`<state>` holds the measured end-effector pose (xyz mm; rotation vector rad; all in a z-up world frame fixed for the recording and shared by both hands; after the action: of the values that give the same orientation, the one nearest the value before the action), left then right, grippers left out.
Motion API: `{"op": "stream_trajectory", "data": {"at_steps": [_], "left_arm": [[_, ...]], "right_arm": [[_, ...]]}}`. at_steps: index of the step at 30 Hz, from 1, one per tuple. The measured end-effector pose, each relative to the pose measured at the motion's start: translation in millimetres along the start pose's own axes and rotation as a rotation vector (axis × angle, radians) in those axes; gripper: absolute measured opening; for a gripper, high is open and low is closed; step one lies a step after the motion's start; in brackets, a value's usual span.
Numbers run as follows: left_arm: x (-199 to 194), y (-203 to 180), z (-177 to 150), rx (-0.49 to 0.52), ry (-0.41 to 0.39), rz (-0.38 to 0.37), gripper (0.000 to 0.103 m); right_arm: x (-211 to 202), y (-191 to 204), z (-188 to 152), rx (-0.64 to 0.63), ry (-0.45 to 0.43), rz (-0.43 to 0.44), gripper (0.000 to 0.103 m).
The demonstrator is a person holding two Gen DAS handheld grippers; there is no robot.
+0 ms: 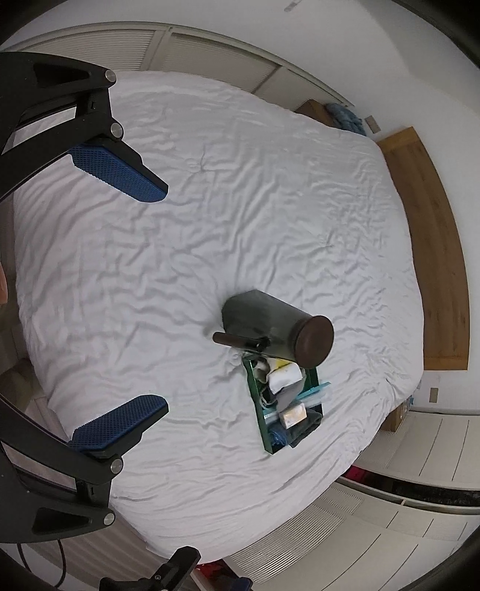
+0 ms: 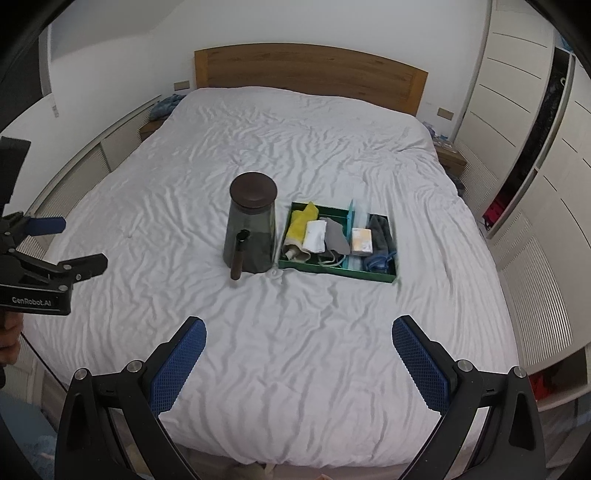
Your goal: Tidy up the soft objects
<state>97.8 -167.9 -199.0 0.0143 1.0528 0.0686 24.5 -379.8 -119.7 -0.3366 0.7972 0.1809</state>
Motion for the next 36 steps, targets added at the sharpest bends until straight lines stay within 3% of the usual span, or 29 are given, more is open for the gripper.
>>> {"op": "stream_trajectory", "data": {"at_steps": [14,19,36], "left_arm": [[-1.7,5.2,1.4,-0.045,0.003,-0.027,0.102],[-6.0,8.0,10.2,-0.12,-0.028,-0.038,0.102],[-22.2,11.5,23.9,-0.138,-0.096,-0.07,0.102]], "right_arm": [[7.0,7.6,7.9,-0.03,-0.007,0.025,0.103],[11.6,10.8,9.4,-0.04,-0.009,0.032,0.103],[17.2,17.8,14.6,-0.056,-0.017,0.039,0.103]]}}
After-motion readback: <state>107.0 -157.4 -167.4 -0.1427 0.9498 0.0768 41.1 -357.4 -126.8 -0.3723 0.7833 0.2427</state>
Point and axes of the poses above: each gripper's, at about its wrist camera, not at the fingertips, and x roughly the way its jaws point, y to its left, z to its top, the point moved 10 cm from there along x, roughly the way its jaws point, and after that the axes turned 7 degrees about -x, right-handed, at the moved point
